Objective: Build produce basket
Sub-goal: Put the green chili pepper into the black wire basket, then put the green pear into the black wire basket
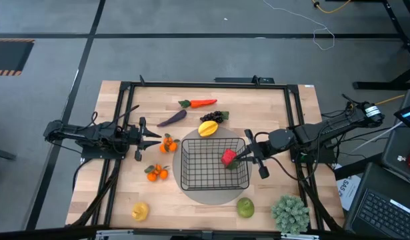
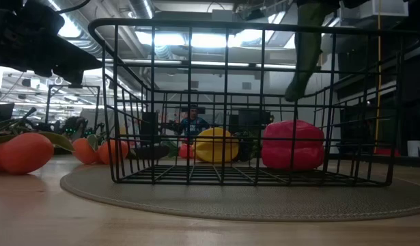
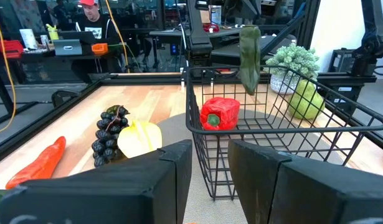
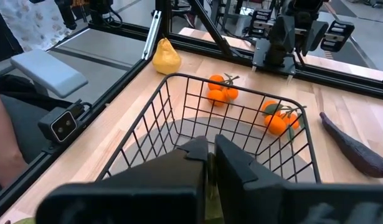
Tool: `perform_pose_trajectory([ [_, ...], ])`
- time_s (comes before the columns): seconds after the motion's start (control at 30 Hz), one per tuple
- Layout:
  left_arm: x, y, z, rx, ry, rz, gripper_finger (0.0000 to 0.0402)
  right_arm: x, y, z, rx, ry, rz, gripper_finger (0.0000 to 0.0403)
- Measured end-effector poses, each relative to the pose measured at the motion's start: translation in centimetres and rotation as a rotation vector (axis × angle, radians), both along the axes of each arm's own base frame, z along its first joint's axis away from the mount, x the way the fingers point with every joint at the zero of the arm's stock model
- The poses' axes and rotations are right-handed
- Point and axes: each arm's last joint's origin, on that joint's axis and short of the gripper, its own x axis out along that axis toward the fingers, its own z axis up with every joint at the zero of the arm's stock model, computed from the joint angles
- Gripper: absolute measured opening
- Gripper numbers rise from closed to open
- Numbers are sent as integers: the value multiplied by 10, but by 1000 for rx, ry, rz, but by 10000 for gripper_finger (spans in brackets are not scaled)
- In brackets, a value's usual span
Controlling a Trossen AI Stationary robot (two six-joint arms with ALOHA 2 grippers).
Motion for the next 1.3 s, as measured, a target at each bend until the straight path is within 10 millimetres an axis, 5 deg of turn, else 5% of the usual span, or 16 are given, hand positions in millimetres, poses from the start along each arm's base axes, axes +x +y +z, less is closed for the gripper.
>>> perform_pose_trajectory([
  [0.5,0,0,0,0,-1,0,94,0,0,1,-25,-16,10,25],
  [0.93,0,0,0,0,0,0,94,22,7,-7,-45,-99,24,188],
  [1.1,0,0,0,0,0,0,94,31,10,-17,-49,-70,24,210],
  [1.3,0,0,0,0,0,0,94,28,10,-19,185,87,-55,212],
])
